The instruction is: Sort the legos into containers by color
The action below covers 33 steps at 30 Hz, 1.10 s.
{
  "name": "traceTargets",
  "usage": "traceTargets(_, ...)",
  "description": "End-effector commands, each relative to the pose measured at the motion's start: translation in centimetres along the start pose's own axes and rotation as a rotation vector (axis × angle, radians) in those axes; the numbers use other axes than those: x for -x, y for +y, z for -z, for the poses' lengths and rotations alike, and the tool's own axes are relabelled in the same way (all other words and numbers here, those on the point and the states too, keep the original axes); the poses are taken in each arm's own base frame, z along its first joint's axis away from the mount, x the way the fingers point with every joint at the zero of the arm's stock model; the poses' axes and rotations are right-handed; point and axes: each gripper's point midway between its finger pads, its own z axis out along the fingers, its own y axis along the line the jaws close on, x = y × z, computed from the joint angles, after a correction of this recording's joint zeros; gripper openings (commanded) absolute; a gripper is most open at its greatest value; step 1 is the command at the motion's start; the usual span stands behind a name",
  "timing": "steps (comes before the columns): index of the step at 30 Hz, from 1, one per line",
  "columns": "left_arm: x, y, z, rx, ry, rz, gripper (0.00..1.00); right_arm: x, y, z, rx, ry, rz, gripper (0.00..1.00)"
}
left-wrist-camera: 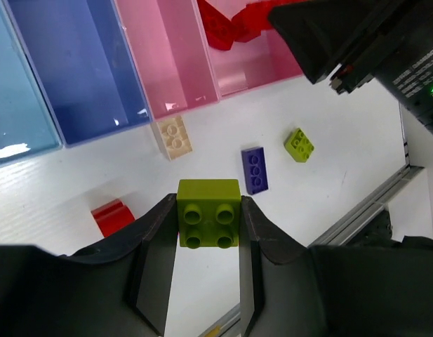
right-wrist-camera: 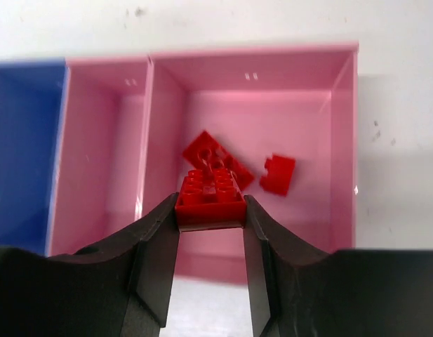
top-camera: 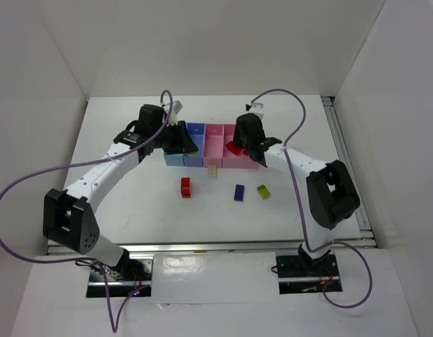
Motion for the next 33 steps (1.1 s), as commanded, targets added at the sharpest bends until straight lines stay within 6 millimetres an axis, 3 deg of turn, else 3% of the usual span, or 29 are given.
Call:
traceTargets(1, 1.1, 1.2, -1.3, 0.021, -0.004, 0.032, 0.0, 3.8, 0.0, -1.6, -0.043, -0.089, -0.014, 0.46)
traceTargets(2, 1.7, 1.4, -1.5, 0.025, -0.013, 0.036, 0.0, 4.3, 0.2, -1.5, -0.038, -0.099, -0.018, 0.6)
traceTargets(3, 1.8, 2.0, -2.1, 0.044, -0.008, 0.041, 0.0, 4.2, 0.4, -1.5, -0.026, -0.093, -0.007, 0.85)
traceTargets(4, 2.4, 2.7, -2.3, 0.068, -0.022, 0.035, 0.0, 4.2, 0.4, -1.5, -0.026, -0.093, -0.007, 0.91)
traceTargets(5, 3.3, 2.7, -2.3, 0.083, -0.035, 0.033, 0.0, 4.6, 0.7, -1.2, -0.014, -0.099, -0.01, 0.93)
traceTargets(10, 3.4, 3.7, -4.8, 0.116, 0.01, 0.036, 0.0, 6.0, 0.0, 0.2, -0.038, -0.137, -0.013, 0.95)
traceTargets(14, 4.5, 4.0, -6.3, 0.139, 0.0, 0.038, 0.0, 7.3, -0.8, 2.6, -0.03, -0.174, -0.042, 0.93)
traceTargets(21, 5.5, 7.0, -9.9, 0.273, 0.003, 0.053, 0.01, 6.0, -2.7, 6.8, -0.018, -0.171, -0.072, 0.91)
traceTargets(22, 6.6, 6.6, -10.1, 0.267, -0.012, 0.048, 0.09, 6.2, -3.0, 7.3, -0.025, -0.182, -0.075, 0.91)
traceTargets(23, 6.2, 7.6, -11.2, 0.289, 0.009, 0.055, 0.2, 5.4, -3.5, 7.5, -0.033, -0.165, -0.068, 0.91)
traceTargets(24, 6.0, 7.4, -11.8, 0.286, 0.02, 0.04, 0.42, 5.7, -4.1, 8.3, -0.04, -0.172, -0.075, 0.91)
traceTargets(28, 6.8, 6.7, -12.5, 0.282, 0.024, 0.023, 0.87, 5.4, -5.0, 9.7, -0.044, -0.161, -0.083, 0.91)
traceTargets(30, 6.9, 6.1, -12.3, 0.283, 0.014, 0.012, 0.98, 5.0, -4.8, 10.0, -0.026, -0.137, -0.076, 0.91)
traceTargets(33, 7.8, 5.2, -10.6, 0.31, -0.022, -0.004, 1.0, 3.0, -5.2, 10.5, -0.022, -0.071, -0.063, 0.91)
